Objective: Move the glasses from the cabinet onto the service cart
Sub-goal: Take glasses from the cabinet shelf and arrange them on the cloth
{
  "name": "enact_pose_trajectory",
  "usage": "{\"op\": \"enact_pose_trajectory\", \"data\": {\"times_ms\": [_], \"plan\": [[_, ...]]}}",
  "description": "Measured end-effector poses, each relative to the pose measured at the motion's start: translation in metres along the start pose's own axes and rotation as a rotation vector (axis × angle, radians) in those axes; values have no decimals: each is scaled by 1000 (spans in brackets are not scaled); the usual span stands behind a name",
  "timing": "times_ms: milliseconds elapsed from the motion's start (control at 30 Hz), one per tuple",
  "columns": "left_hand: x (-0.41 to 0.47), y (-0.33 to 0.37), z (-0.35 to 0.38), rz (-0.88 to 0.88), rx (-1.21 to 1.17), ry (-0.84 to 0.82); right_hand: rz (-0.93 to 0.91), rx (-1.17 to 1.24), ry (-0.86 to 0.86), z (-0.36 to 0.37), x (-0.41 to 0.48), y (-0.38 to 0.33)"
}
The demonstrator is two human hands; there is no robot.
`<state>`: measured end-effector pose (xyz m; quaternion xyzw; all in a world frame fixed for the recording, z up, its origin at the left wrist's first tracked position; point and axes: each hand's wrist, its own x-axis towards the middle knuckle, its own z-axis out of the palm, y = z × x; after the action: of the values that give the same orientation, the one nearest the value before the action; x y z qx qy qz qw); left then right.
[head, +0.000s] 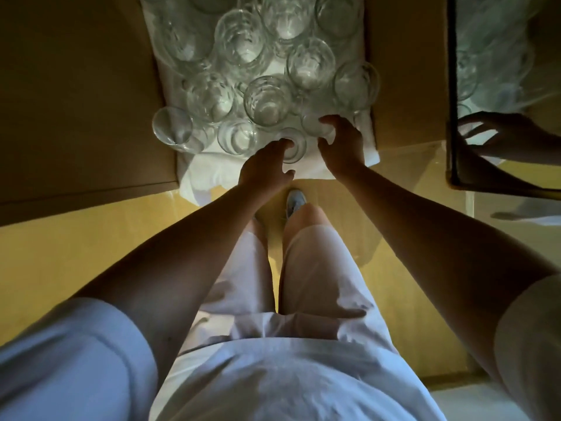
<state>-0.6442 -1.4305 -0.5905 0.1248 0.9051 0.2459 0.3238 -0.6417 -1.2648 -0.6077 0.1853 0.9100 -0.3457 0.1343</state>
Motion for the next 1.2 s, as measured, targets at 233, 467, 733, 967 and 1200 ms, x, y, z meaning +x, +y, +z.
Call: {"op": "enact_pose_trajectory", "data": {"times_ms": [233, 467, 733, 967, 1200], "plan": [[21, -8, 16, 19, 122, 37, -151, -273, -38, 11, 12, 17], [25, -6, 13, -15, 70, 34, -156, -157, -3, 14, 19, 17], [-2, 10, -16, -12, -12, -29, -118, -66, 14, -5, -4, -6], [-43, 43, -71, -10, 18, -19, -136, -78, 35, -53, -26, -54], [-73, 58, -148, -133, -120, 43, -179, -137, 124, -104, -27, -132]]}}
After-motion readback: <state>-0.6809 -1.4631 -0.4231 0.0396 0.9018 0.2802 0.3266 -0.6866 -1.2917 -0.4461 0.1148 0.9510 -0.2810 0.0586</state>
